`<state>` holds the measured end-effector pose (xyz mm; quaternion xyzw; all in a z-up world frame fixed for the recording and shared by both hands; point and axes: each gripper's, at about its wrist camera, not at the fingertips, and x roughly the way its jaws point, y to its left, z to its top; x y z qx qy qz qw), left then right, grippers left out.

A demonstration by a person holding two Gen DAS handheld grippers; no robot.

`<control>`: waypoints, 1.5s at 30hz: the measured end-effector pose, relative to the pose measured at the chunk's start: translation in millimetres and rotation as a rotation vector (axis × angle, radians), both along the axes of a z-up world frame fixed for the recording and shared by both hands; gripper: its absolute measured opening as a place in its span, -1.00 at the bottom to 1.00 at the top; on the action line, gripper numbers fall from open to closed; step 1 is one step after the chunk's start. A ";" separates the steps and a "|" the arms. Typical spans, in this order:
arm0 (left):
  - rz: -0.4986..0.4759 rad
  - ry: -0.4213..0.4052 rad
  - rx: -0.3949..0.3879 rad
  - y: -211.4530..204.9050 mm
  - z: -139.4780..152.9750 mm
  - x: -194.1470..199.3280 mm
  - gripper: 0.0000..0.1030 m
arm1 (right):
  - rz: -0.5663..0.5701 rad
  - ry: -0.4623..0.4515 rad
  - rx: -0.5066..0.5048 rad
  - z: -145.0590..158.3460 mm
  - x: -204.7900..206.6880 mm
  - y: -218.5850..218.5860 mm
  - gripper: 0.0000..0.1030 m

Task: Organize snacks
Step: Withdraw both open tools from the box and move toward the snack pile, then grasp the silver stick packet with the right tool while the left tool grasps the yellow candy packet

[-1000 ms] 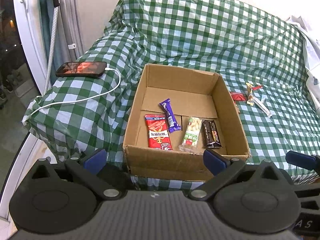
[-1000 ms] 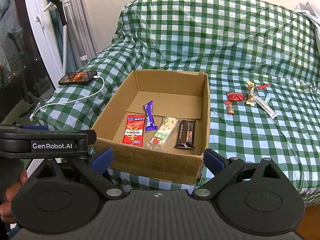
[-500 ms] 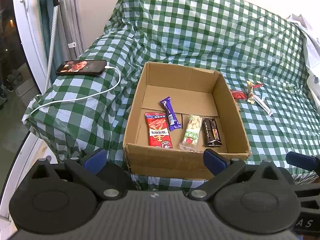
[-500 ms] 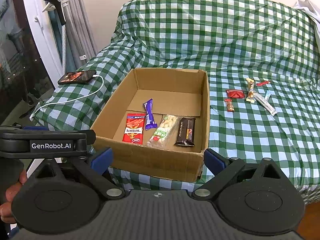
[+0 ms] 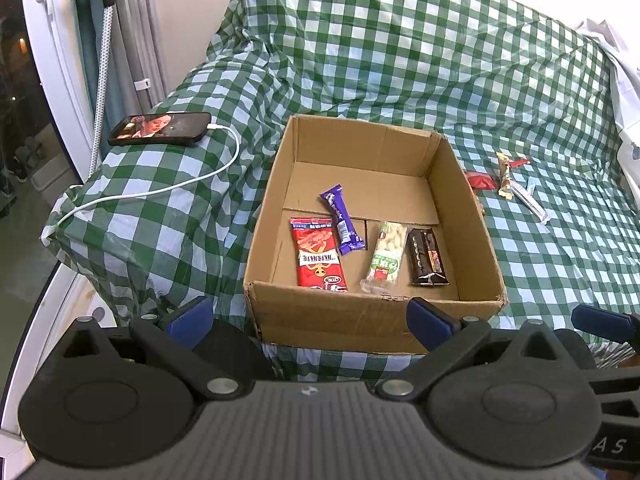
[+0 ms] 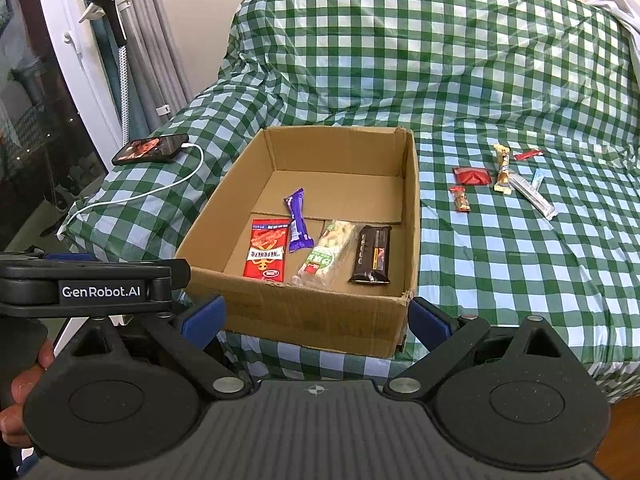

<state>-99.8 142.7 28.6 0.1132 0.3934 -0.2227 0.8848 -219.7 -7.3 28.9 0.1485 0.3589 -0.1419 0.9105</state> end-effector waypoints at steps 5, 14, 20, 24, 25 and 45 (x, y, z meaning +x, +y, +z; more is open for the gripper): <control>-0.001 0.006 0.015 -5.2 -2.8 1.8 1.00 | -0.005 0.007 0.019 -4.4 1.8 -5.1 0.89; -0.006 0.020 0.041 -18.8 -6.3 4.6 1.00 | -0.019 0.012 0.050 -12.7 1.8 -16.0 0.89; -0.013 0.026 0.057 -28.8 -8.5 6.4 1.00 | -0.034 0.014 0.074 -19.0 0.0 -26.5 0.89; -0.018 0.031 0.066 -36.5 -9.0 7.1 1.00 | -0.050 0.014 0.092 -22.2 -1.7 -34.4 0.89; -0.020 0.032 0.069 -38.6 -9.0 7.2 1.00 | -0.055 0.014 0.096 -23.1 -2.0 -36.6 0.89; -0.160 0.045 0.099 -133.4 0.1 8.8 1.00 | -0.247 -0.025 0.122 -30.5 -30.6 -115.1 0.89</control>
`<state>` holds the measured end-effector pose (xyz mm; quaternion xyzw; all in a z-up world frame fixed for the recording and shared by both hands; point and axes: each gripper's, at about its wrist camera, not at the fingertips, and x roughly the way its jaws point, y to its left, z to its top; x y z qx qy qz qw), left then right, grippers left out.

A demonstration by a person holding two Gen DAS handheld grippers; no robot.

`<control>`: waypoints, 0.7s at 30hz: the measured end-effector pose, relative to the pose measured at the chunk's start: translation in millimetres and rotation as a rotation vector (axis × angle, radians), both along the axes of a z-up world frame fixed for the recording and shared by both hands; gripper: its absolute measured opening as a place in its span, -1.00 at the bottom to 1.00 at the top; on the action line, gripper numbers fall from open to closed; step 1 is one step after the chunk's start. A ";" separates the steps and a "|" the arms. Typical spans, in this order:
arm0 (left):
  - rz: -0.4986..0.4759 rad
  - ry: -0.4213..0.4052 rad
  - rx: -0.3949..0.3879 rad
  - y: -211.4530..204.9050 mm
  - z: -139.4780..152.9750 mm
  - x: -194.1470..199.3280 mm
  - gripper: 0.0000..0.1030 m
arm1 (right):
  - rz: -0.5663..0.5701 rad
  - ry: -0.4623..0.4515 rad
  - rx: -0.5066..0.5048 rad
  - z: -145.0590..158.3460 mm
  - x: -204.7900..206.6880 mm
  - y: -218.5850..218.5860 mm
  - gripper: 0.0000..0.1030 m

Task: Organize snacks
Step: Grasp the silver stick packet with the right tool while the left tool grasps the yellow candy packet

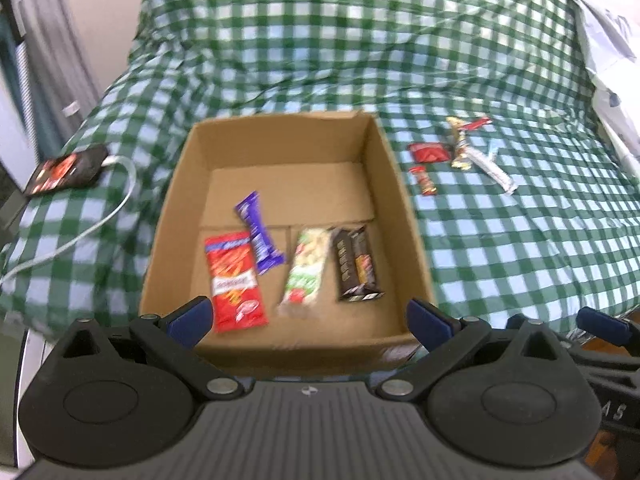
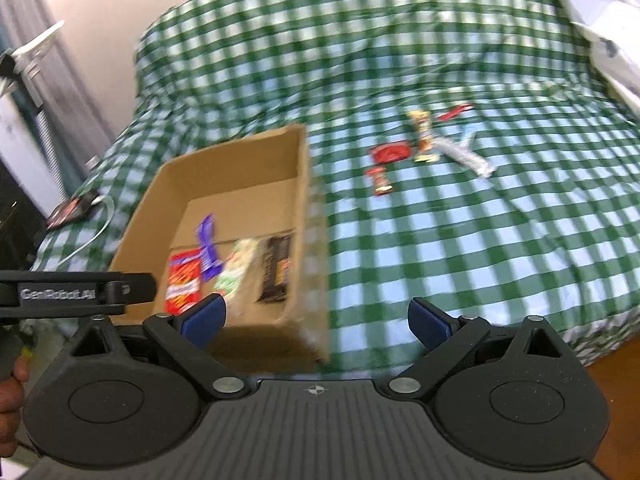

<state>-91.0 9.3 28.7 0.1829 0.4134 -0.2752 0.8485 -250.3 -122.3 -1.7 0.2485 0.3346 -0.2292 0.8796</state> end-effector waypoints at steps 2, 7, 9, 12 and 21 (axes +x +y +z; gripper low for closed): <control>-0.027 0.001 0.000 -18.9 2.3 0.4 1.00 | -0.043 -0.002 -0.009 0.3 -4.8 -17.4 0.89; -0.099 -0.011 0.011 -75.0 5.2 5.5 1.00 | -0.147 0.005 -0.035 -7.0 -16.3 -62.5 0.90; -0.123 -0.019 0.025 -102.5 4.0 11.7 1.00 | -0.181 0.010 -0.048 -12.1 -17.0 -80.6 0.90; -0.145 -0.016 0.030 -142.7 0.1 29.3 1.00 | -0.213 0.014 -0.055 -20.4 -13.2 -108.8 0.90; -0.194 0.051 0.053 -280.1 -50.7 111.3 1.00 | -0.237 0.025 -0.191 -68.6 40.7 -213.9 0.90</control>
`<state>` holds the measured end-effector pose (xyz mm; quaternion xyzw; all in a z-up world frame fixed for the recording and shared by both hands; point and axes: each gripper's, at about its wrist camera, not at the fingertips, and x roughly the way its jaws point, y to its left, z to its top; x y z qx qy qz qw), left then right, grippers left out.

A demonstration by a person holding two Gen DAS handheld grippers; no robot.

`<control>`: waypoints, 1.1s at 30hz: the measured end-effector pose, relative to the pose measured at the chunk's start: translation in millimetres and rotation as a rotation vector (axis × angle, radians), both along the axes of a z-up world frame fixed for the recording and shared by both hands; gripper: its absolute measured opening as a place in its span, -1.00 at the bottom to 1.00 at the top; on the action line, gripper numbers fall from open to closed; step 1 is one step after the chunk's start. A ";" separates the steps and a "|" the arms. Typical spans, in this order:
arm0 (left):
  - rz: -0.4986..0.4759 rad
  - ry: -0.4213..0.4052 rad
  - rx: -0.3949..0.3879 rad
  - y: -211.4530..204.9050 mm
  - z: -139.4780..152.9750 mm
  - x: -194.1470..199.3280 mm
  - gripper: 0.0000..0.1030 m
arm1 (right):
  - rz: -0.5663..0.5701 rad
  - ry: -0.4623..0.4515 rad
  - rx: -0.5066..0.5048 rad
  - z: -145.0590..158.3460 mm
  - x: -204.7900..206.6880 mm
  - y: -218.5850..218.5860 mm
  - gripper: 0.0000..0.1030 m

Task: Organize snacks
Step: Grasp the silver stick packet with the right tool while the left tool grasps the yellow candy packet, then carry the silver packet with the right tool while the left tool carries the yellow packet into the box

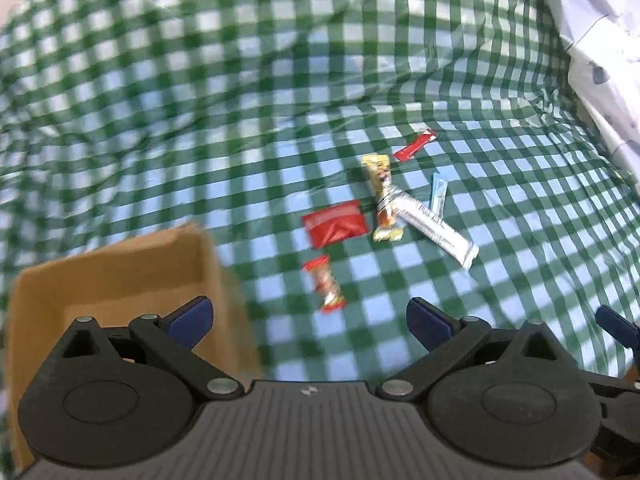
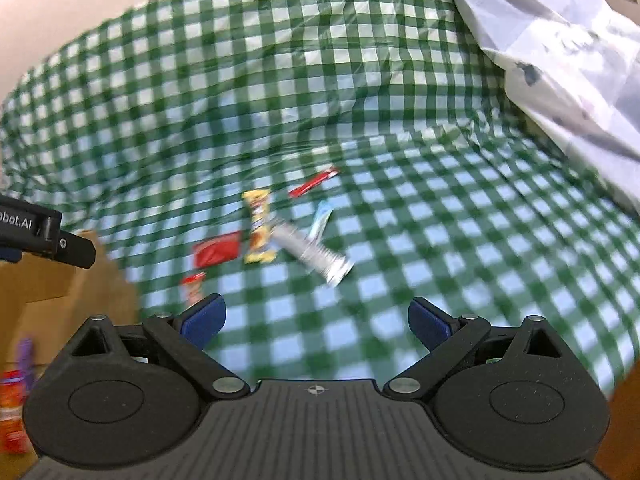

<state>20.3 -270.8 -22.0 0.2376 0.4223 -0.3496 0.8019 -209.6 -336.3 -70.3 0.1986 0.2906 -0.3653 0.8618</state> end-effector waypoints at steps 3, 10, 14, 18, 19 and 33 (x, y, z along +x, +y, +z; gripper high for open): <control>-0.006 0.018 0.022 -48.7 -31.2 25.7 1.00 | 0.018 0.022 -0.024 -27.6 31.4 -40.7 0.90; 0.011 0.071 0.040 -140.7 -104.5 82.0 1.00 | 0.114 0.113 0.033 -100.1 100.2 -126.1 0.90; 0.024 0.139 0.053 -177.7 -133.8 102.7 0.99 | 0.205 0.147 0.028 -128.1 134.2 -142.2 0.90; -0.010 0.130 0.070 -198.2 -146.6 106.5 1.00 | 0.237 0.175 0.008 -144.8 150.7 -147.1 0.92; -0.010 0.125 0.075 -201.0 -149.2 106.3 1.00 | 0.242 0.174 -0.013 -147.0 151.6 -146.3 0.93; -0.060 0.051 0.046 -153.6 -104.2 71.5 -0.75 | 0.250 0.203 -0.090 -128.8 120.1 -121.1 -0.54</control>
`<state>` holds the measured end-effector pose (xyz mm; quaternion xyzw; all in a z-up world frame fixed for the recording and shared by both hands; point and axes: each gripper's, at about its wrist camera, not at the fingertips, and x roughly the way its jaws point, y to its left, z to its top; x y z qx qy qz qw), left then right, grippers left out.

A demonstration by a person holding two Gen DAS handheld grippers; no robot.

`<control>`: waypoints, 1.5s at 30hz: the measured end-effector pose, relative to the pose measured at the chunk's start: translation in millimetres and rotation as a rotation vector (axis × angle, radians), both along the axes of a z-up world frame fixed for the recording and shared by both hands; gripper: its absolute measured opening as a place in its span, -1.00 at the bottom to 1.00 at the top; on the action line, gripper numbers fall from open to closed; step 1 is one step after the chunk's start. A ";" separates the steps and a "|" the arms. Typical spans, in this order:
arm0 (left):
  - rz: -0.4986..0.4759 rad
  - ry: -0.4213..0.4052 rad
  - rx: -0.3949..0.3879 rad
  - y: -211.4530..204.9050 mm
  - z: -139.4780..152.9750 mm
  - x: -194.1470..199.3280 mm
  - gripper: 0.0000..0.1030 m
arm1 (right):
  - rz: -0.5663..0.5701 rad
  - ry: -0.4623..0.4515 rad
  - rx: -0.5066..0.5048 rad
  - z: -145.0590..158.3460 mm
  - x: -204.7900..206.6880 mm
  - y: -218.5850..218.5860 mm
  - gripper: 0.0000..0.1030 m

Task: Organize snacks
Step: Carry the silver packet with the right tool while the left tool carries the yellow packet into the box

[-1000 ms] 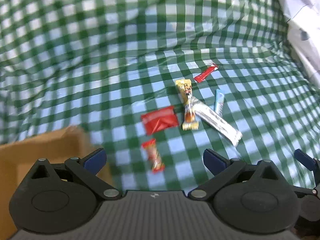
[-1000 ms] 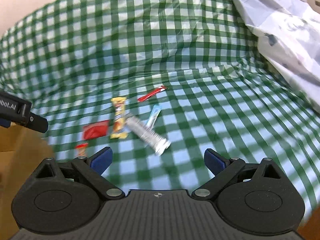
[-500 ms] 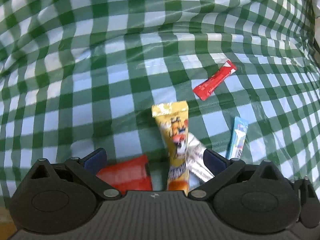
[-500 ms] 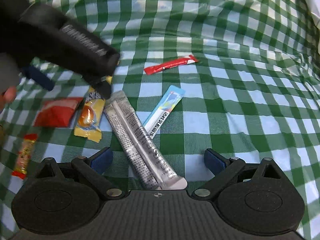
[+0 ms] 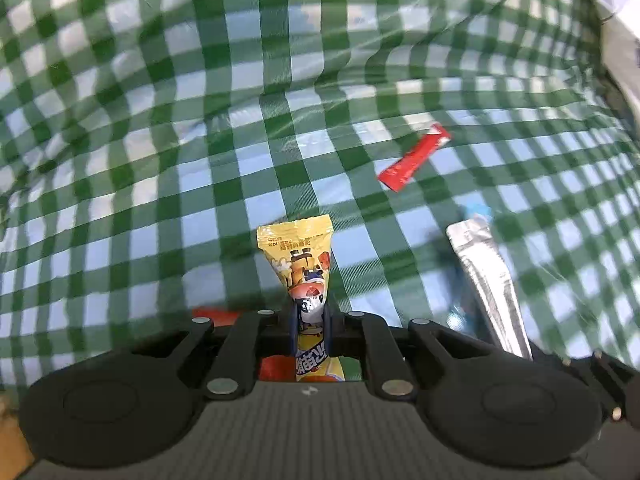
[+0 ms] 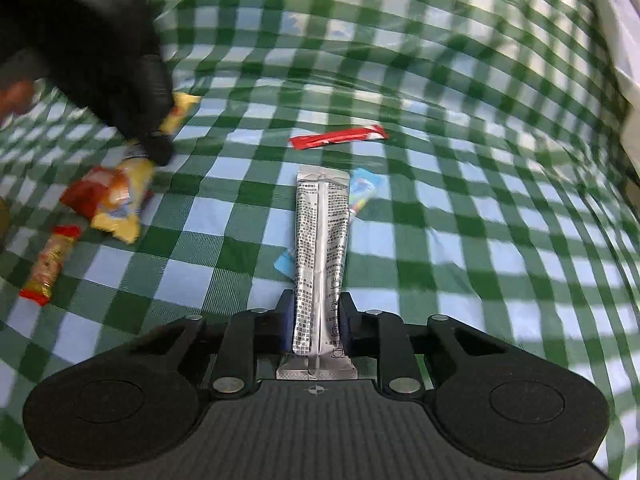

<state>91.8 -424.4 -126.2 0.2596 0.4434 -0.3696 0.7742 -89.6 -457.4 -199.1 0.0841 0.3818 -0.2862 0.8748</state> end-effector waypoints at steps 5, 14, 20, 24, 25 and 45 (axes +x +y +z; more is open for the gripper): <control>-0.002 0.000 -0.025 48.7 34.5 -34.7 -0.75 | -0.079 -0.069 0.041 35.0 -40.9 29.7 -0.54; -0.010 -0.018 -0.105 149.7 107.0 -99.7 -0.75 | -0.151 -0.197 0.097 108.8 -103.3 105.6 -0.54; 0.019 -0.050 -0.137 224.9 142.9 -132.6 -0.75 | -0.100 -0.232 0.125 150.3 -135.2 165.4 -0.54; 0.062 -0.093 -0.145 277.3 162.1 -149.7 -0.75 | -0.035 -0.245 0.142 172.8 -151.1 215.9 -0.54; 0.071 -0.095 -0.146 290.2 165.5 -153.3 -0.75 | -0.017 -0.248 0.146 176.3 -152.6 227.7 -0.54; 0.291 -0.109 -0.153 511.0 177.9 -176.9 -0.75 | 0.297 -0.224 0.131 212.6 -150.7 414.3 -0.54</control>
